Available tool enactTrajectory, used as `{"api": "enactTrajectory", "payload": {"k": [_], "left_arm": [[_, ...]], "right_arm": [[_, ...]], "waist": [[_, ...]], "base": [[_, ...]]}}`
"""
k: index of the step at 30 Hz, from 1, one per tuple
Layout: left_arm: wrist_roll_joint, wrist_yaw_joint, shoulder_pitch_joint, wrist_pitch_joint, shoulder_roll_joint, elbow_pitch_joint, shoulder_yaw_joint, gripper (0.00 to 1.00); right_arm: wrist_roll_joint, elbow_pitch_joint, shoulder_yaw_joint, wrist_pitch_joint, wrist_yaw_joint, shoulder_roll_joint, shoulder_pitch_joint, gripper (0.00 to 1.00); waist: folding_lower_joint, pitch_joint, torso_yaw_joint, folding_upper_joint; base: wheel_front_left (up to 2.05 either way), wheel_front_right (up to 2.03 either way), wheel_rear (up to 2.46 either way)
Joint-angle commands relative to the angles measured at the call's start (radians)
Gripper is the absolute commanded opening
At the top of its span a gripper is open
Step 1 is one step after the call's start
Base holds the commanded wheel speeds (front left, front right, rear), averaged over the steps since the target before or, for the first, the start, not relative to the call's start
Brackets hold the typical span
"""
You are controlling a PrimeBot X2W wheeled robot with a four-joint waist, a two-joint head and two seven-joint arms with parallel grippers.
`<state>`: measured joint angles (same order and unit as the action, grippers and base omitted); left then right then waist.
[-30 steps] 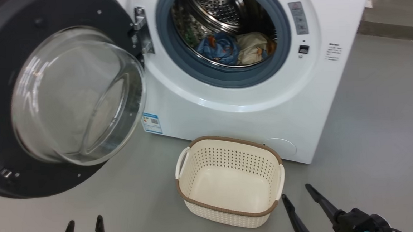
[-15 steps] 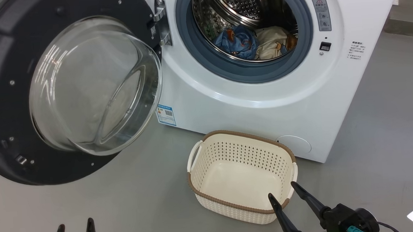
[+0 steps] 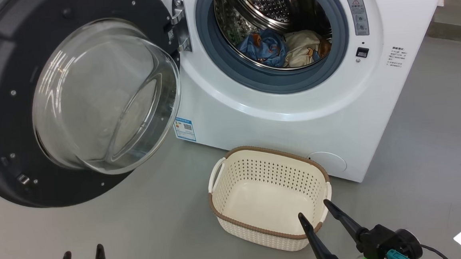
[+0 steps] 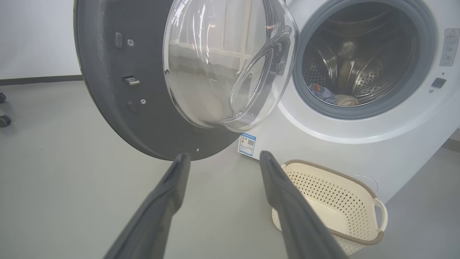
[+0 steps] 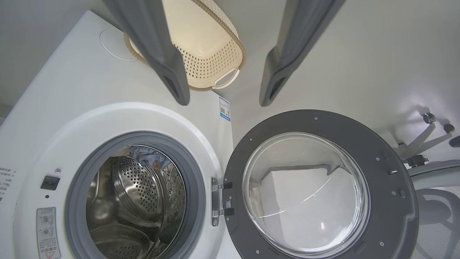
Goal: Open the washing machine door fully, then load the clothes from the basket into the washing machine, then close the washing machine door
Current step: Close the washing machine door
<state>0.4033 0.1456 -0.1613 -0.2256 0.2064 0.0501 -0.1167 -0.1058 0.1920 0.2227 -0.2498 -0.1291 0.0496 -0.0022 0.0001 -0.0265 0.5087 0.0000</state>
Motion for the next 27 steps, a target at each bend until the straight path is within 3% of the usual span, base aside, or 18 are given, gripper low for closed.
{"api": "enactTrajectory", "payload": {"k": [1,27], "left_arm": [[0.009,0.009,0.024,-0.007,0.021,-0.027,0.035,1.0],[0.018,0.015,0.033,-0.005,0.028,-0.016,0.017,1.0]], "right_arm": [[0.002,-0.025,0.022,-0.012,-0.002,0.001,-0.028,1.0],[0.009,-0.032,0.017,-0.012,-0.002,0.001,-0.01,1.0]], "waist": [[-0.0001,-0.001,-0.001,0.0],[-0.0001,-0.006,-0.004,0.0]], "base": [[0.0,0.0,0.0],[0.0,0.0,0.0]]}}
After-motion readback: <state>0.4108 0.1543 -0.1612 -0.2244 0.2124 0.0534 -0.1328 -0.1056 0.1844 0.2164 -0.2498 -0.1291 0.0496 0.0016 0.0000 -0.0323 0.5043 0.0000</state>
